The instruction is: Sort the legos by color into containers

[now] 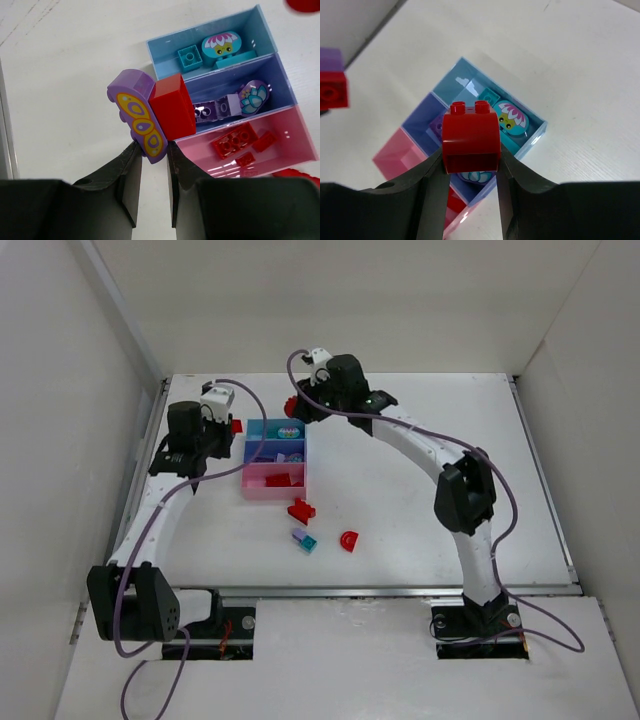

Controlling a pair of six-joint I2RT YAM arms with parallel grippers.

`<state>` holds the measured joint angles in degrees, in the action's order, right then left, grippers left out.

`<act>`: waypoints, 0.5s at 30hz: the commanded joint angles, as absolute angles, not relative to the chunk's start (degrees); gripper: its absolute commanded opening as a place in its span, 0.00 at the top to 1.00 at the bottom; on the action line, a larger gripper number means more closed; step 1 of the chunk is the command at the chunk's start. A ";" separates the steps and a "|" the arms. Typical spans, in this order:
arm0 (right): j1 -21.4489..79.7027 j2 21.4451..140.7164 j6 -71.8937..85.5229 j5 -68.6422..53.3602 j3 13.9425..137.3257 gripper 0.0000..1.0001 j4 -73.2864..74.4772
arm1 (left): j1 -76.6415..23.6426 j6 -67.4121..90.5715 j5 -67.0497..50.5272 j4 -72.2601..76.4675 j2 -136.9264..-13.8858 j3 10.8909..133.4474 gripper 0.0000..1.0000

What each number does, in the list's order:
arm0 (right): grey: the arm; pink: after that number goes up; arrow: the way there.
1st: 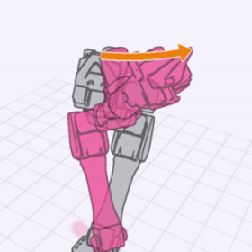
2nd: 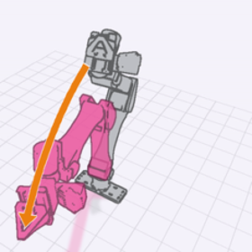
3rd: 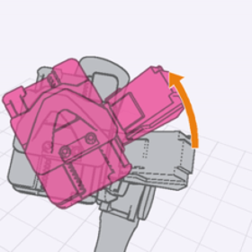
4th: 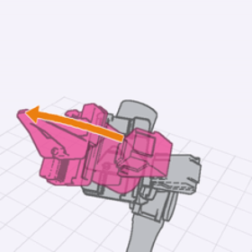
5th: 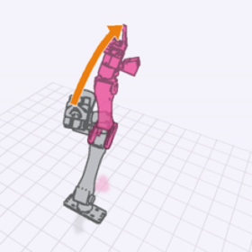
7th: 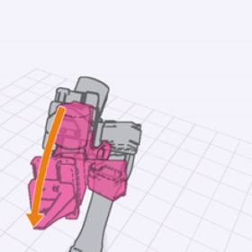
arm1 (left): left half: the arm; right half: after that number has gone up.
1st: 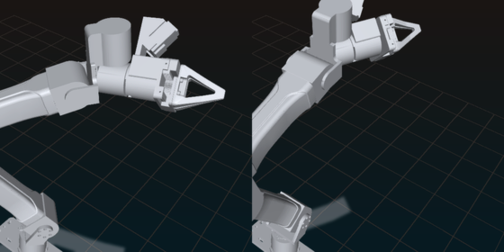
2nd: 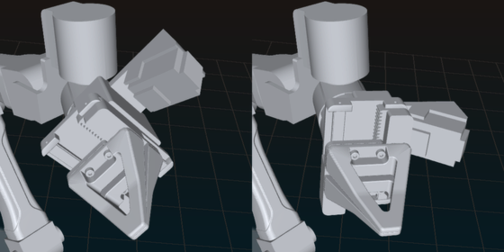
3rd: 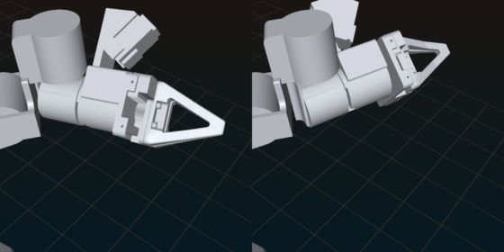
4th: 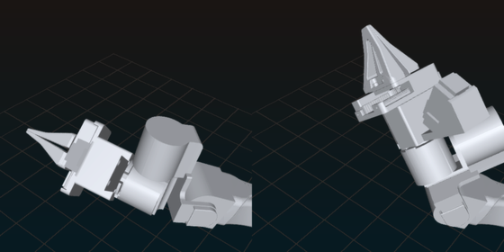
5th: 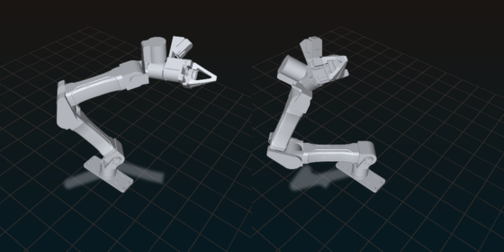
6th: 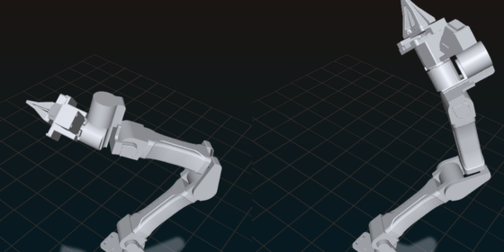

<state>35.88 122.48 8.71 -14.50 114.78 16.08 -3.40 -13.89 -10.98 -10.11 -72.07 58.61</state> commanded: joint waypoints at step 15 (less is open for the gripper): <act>47.11 116.54 -11.07 -11.35 99.40 0.99 14.33 | -0.35 -8.34 -12.91 -5.10 -67.24 55.63 1.00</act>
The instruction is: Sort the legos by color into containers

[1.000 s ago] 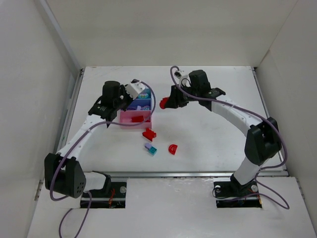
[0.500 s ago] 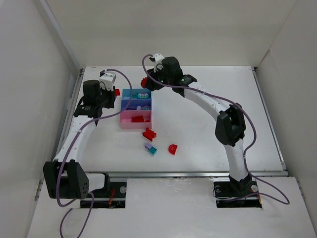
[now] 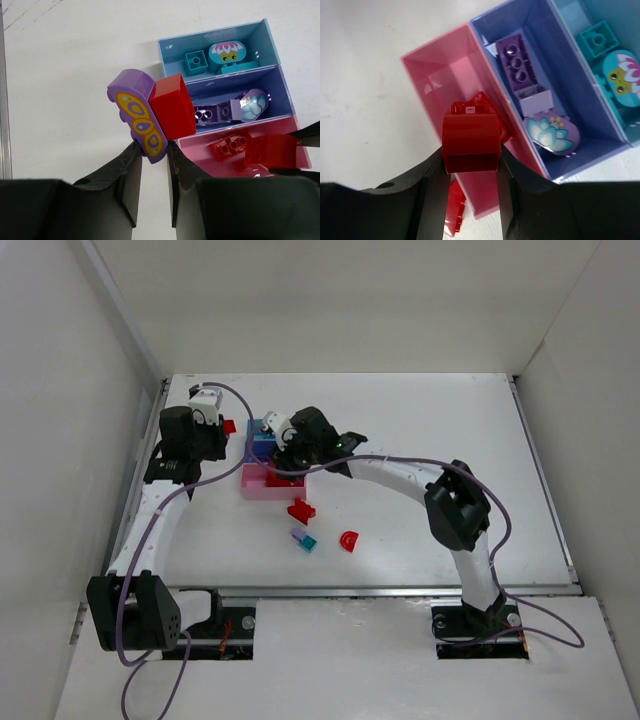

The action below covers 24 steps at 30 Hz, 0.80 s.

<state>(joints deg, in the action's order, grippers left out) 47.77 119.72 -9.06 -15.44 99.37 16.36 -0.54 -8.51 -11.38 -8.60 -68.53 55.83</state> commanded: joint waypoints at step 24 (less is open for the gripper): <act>42.11 109.86 1.18 -29.41 102.65 0.18 11.79 | -0.35 -24.59 -30.38 -4.04 -66.19 54.05 1.00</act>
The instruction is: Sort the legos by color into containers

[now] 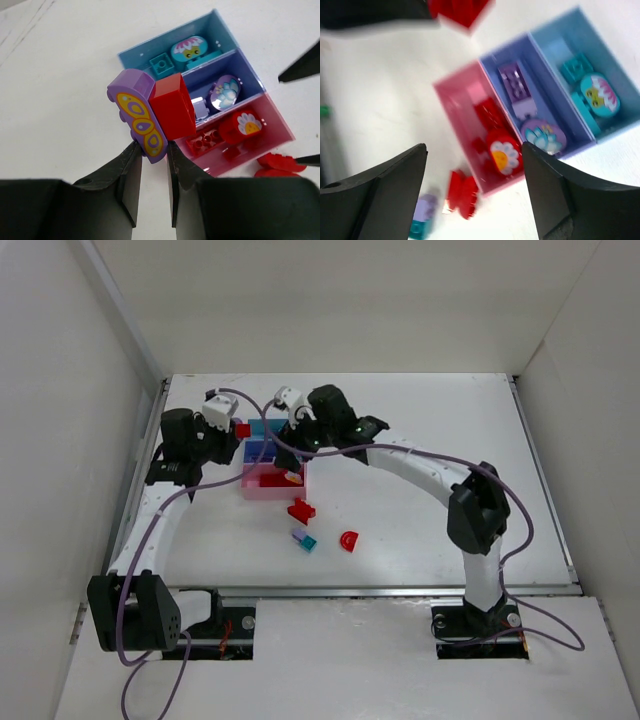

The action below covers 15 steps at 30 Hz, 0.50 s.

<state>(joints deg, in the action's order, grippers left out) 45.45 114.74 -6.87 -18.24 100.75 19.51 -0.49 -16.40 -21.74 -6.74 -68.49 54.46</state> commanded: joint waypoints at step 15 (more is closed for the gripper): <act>40.87 125.32 30.49 -38.06 121.90 0.18 5.98 | -2.55 -31.38 -30.94 1.23 -66.27 55.28 1.00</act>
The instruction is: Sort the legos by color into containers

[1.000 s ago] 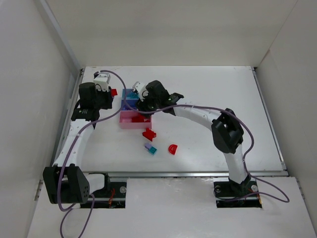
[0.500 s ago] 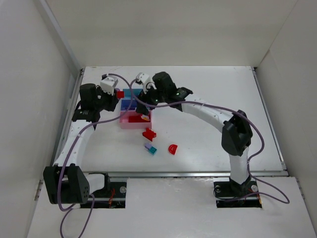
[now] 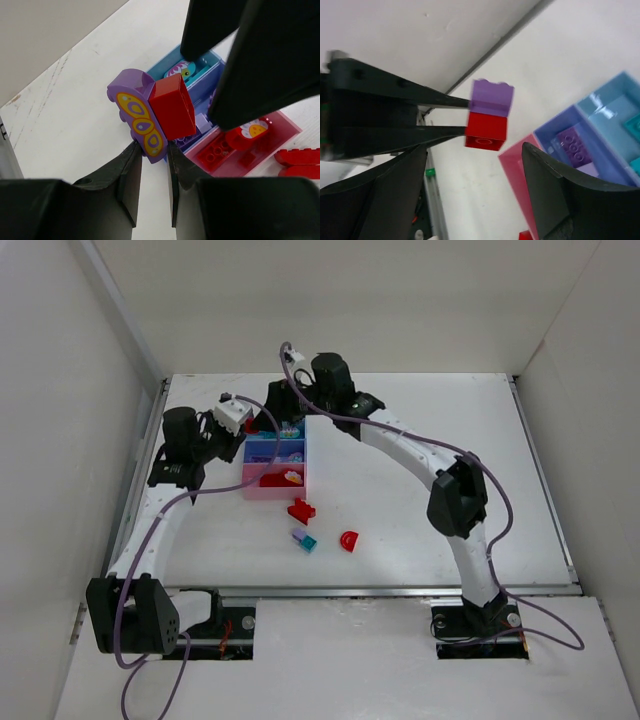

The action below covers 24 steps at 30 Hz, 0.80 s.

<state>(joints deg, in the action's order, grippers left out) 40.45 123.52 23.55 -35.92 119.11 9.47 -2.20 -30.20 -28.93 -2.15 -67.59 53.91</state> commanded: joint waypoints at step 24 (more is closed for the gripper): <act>41.40 129.02 37.53 -38.76 122.61 0.69 -0.53 | -3.60 -29.10 -29.71 1.23 -66.80 56.34 1.00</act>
